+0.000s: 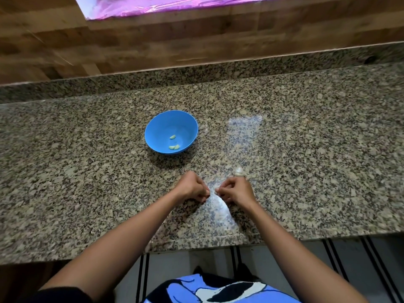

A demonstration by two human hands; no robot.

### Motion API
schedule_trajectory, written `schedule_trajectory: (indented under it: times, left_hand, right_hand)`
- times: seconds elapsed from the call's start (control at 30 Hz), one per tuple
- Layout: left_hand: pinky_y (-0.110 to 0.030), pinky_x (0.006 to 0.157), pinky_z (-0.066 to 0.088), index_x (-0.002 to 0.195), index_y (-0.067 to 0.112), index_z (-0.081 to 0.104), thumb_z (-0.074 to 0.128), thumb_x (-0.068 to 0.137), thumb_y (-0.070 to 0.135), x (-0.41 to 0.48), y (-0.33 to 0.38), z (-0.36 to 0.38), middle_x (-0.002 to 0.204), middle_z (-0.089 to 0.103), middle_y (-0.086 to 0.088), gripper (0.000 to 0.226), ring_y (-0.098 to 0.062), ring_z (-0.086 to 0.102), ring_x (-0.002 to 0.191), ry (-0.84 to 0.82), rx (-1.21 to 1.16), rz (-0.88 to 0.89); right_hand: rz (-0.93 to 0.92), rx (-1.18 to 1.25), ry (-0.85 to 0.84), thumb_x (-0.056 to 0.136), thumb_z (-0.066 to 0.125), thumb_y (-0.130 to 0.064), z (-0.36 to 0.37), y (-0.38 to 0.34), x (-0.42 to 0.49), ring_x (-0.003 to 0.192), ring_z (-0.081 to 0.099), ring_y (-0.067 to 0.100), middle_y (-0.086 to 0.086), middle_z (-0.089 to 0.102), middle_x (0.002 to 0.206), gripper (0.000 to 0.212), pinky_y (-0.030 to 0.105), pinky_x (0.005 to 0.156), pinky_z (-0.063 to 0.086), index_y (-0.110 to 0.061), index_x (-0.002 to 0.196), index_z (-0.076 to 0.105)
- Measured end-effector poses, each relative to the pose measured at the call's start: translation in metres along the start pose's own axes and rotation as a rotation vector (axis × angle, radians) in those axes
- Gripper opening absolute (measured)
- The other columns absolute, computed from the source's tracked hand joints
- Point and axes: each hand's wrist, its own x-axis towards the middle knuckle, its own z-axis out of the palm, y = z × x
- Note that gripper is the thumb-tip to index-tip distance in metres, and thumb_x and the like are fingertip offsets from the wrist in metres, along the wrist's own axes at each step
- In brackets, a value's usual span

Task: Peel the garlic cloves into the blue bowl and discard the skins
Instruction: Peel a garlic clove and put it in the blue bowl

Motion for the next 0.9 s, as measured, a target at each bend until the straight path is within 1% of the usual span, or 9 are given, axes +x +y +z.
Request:
schedule_trajectory:
  times: [0.17,0.4,0.53,0.6,0.67,0.7,0.77,0.83,0.9]
  left_hand:
    - [-0.038,0.075,0.059,0.083,-0.008,0.068,0.07,0.08,-0.002,0.005,0.003,0.002,0.082,0.071,-0.019,0.006,-0.025,0.069,0.072,0.032,0.045,-0.05]
    - [-0.028,0.065,0.059,0.081,-0.001,0.07,0.074,0.078,0.007,0.005,0.009,0.007,0.075,0.072,-0.011,0.009,-0.016,0.07,0.066,0.116,0.178,-0.049]
    - [-0.03,0.067,0.059,0.08,0.004,0.066,0.068,0.082,0.002,0.004,0.006,0.016,0.078,0.069,-0.008,0.003,-0.016,0.069,0.073,0.212,0.372,0.002]
    - [-0.033,0.07,0.059,0.081,0.005,0.062,0.062,0.083,-0.002,0.002,0.007,0.022,0.082,0.065,-0.007,0.008,-0.018,0.065,0.078,0.254,0.452,0.067]
    - [-0.032,0.071,0.058,0.083,0.005,0.06,0.06,0.084,-0.002,0.001,0.006,0.024,0.083,0.064,-0.008,0.007,-0.019,0.064,0.077,0.243,0.429,0.103]
    - [-0.031,0.071,0.058,0.086,0.003,0.061,0.062,0.083,-0.001,0.001,0.005,0.021,0.084,0.066,-0.01,0.005,-0.019,0.066,0.075,0.198,0.295,0.082]
    - [-0.029,0.072,0.059,0.096,-0.007,0.063,0.064,0.082,-0.004,-0.004,0.004,0.012,0.09,0.07,-0.017,0.015,-0.021,0.068,0.075,0.021,-0.213,-0.064]
    - [-0.027,0.069,0.059,0.097,-0.013,0.063,0.062,0.082,-0.01,-0.014,0.003,0.006,0.089,0.07,-0.022,0.016,-0.024,0.07,0.076,-0.105,-0.705,-0.146]
    - [-0.026,0.064,0.059,0.095,-0.014,0.064,0.06,0.082,-0.012,-0.022,0.0,0.004,0.086,0.07,-0.024,0.014,-0.026,0.071,0.074,-0.132,-0.972,-0.157]
  right_hand:
    - [0.001,-0.101,0.061,0.072,0.08,-0.02,0.003,0.0,0.003,0.064,0.069,0.02,0.007,0.071,0.071,0.019,0.037,0.064,0.059,-0.008,0.077,0.067]
    - [-0.007,-0.156,0.094,0.077,0.075,-0.023,0.006,-0.003,-0.001,0.065,0.068,0.016,0.004,0.07,0.076,0.016,0.031,0.065,0.058,-0.011,0.079,0.064]
    - [-0.039,-0.195,0.106,0.081,0.071,-0.025,0.008,-0.004,-0.005,0.067,0.067,0.018,0.003,0.068,0.075,0.015,0.037,0.069,0.057,-0.013,0.079,0.063]
    - [-0.091,-0.261,0.124,0.086,0.064,-0.028,0.009,-0.005,-0.007,0.068,0.065,0.018,0.002,0.068,0.078,0.014,0.038,0.069,0.057,-0.014,0.086,0.065]
    - [-0.175,-0.267,0.099,0.092,0.056,-0.024,0.008,-0.006,-0.012,0.073,0.065,0.016,0.0,0.068,0.087,0.016,0.031,0.066,0.056,-0.015,0.102,0.065]
    - [-0.221,-0.239,0.056,0.093,0.054,-0.019,0.007,-0.006,-0.013,0.077,0.065,0.014,-0.004,0.067,0.093,0.019,0.024,0.066,0.054,-0.017,0.109,0.064]
    - [-0.296,-0.162,-0.04,0.092,0.055,-0.011,0.006,-0.006,-0.017,0.09,0.063,0.007,-0.009,0.065,0.103,0.023,0.017,0.076,0.05,-0.021,0.11,0.066]
    - [-0.308,-0.031,-0.068,0.088,0.06,-0.009,0.004,-0.006,-0.017,0.095,0.063,0.008,-0.008,0.067,0.106,0.024,0.027,0.086,0.052,-0.026,0.101,0.068]
    - [-0.286,0.098,-0.03,0.085,0.064,-0.011,0.002,-0.008,-0.015,0.095,0.065,0.015,-0.002,0.069,0.104,0.021,0.039,0.087,0.054,-0.029,0.095,0.069]
